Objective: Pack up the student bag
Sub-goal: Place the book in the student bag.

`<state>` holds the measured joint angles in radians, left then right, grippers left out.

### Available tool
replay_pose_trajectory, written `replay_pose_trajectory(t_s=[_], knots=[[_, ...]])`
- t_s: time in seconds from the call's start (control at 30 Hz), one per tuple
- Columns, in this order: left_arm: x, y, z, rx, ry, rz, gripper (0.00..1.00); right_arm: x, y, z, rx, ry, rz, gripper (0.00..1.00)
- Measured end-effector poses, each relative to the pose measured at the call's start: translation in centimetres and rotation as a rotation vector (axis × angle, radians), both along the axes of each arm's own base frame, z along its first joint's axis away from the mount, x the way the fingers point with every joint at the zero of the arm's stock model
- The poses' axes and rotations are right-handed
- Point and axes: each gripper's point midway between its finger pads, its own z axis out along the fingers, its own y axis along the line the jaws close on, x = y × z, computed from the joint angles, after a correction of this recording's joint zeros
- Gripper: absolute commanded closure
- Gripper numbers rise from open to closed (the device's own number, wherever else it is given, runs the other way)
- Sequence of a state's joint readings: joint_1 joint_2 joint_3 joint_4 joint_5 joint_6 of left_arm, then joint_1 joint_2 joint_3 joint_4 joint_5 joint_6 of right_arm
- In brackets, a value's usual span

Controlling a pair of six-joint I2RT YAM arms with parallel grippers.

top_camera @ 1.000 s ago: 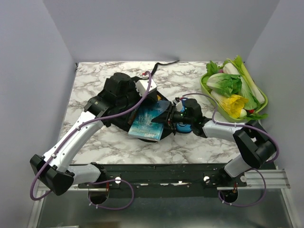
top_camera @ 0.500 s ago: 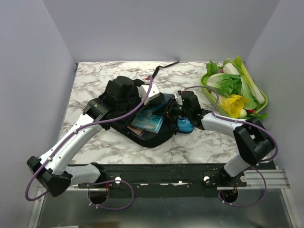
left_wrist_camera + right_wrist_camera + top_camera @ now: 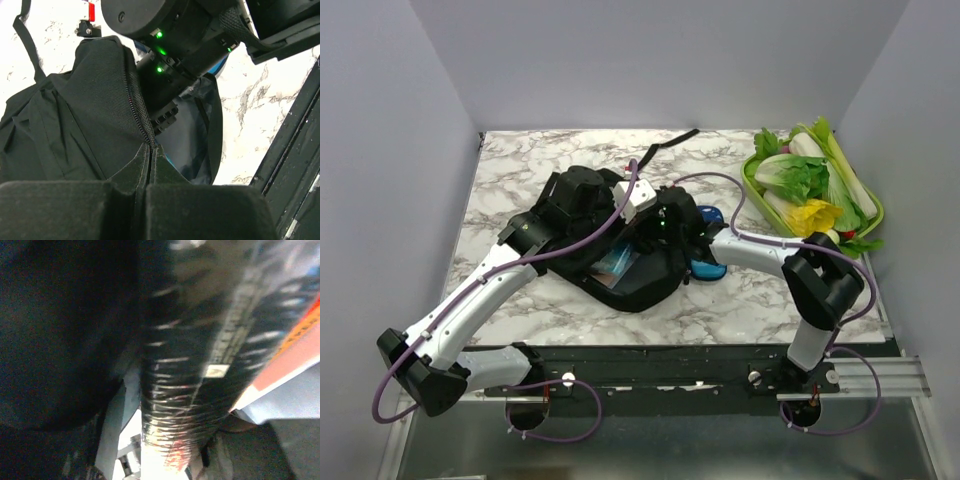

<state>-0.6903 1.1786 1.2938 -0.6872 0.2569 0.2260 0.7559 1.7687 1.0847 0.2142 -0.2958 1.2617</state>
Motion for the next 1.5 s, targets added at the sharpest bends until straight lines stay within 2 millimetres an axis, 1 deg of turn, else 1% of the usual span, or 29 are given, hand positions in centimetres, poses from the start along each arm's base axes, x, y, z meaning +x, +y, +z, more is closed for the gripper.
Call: replay_pose_trajectory(t_s=[0.07,0.1,0.2,0.27,0.37,0.47,0.5,0.6,0.7,0.83,1.0,1.1,1.2,1.27,1.5], knots=[[-0.1,0.0,-0.3,0.001,0.009,-0.002,1.00,-0.3,0.3,-0.1,-0.020,-0.005,0.007,0.23],[-0.2,0.0,-0.5,0.003,0.012,-0.001,1.00,-0.6,0.3,-0.3,-0.034,-0.006,0.010,0.15],[-0.3,0.1,-0.8,0.005,0.016,-0.002,1.00,-1.0,-0.5,-1.1,-0.093,-0.006,0.009,0.09],[-0.4,0.1,-0.8,0.003,0.014,-0.003,1.00,-1.3,-1.1,-1.3,-0.125,-0.006,0.010,0.09],[-0.4,0.1,-0.7,-0.001,0.010,-0.002,1.00,-1.9,-2.1,-1.3,-0.153,-0.023,0.014,0.11],[-0.4,0.1,-0.7,-0.001,0.010,-0.002,1.00,-2.6,-2.9,-1.5,-0.180,-0.032,0.027,0.18],[-0.4,0.1,-0.7,-0.001,0.010,-0.001,1.00,-2.8,-3.1,-1.6,-0.189,-0.034,0.032,0.22],[-0.4,0.1,-0.7,-0.002,0.012,0.000,1.00,-3.3,-3.4,-2.3,-0.219,-0.036,0.054,0.28],[-0.4,0.1,-0.7,-0.002,0.013,0.001,1.00,-4.0,-3.6,-2.9,-0.248,-0.034,0.078,0.32],[-0.4,0.1,-0.7,-0.004,0.015,0.002,1.00,-5.2,-3.1,-3.1,-0.271,-0.040,0.121,0.31],[-0.4,0.1,-0.7,-0.004,0.016,0.003,1.00,-7.1,-1.9,-2.6,-0.295,-0.070,0.196,0.32],[-0.4,0.1,-0.7,-0.005,0.018,0.004,1.00,-7.6,-1.5,-2.3,-0.298,-0.085,0.219,0.32],[-0.4,0.1,-0.7,-0.005,0.018,0.004,1.00,-7.5,-1.2,-2.0,-0.306,-0.095,0.229,0.32],[-0.4,0.1,-0.7,-0.005,0.018,0.005,1.00,-7.1,-0.8,-1.9,-0.314,-0.099,0.228,0.32],[-0.2,0.3,-0.7,0.002,0.014,0.019,1.00,-5.1,1.5,-1.7,-0.316,-0.114,0.231,0.31]])
